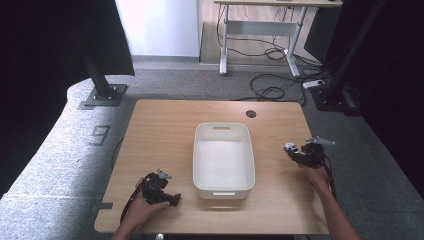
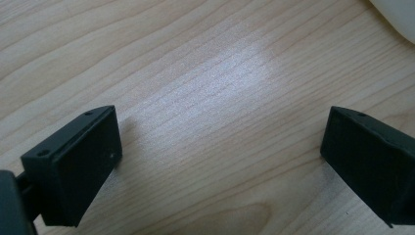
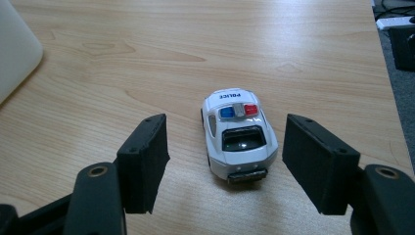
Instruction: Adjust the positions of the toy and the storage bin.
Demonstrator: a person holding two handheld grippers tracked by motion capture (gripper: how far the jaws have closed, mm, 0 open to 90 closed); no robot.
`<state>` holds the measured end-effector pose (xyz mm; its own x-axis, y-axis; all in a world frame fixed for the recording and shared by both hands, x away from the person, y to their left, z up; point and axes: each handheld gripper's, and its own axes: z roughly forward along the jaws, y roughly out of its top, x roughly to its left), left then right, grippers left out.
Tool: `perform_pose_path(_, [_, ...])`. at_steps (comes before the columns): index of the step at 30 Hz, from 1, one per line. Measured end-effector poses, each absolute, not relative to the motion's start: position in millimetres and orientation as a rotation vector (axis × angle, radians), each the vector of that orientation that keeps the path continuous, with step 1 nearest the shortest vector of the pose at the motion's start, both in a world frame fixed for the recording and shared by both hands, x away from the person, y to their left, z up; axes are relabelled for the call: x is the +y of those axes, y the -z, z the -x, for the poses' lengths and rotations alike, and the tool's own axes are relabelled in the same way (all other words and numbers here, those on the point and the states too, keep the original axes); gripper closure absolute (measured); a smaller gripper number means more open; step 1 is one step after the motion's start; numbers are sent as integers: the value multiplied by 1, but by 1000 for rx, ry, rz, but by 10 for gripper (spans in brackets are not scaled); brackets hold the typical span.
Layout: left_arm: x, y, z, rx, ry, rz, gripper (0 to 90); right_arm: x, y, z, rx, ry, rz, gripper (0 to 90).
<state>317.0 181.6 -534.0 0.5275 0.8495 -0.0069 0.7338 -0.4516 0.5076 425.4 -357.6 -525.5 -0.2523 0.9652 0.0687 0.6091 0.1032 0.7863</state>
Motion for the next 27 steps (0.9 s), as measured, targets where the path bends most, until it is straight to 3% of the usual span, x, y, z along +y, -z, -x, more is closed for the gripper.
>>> perform_pose_path(27, [181, 535, -319, 1289, -347, -2308, 1, -356, 526, -453, 1949, -944, -1532, 334])
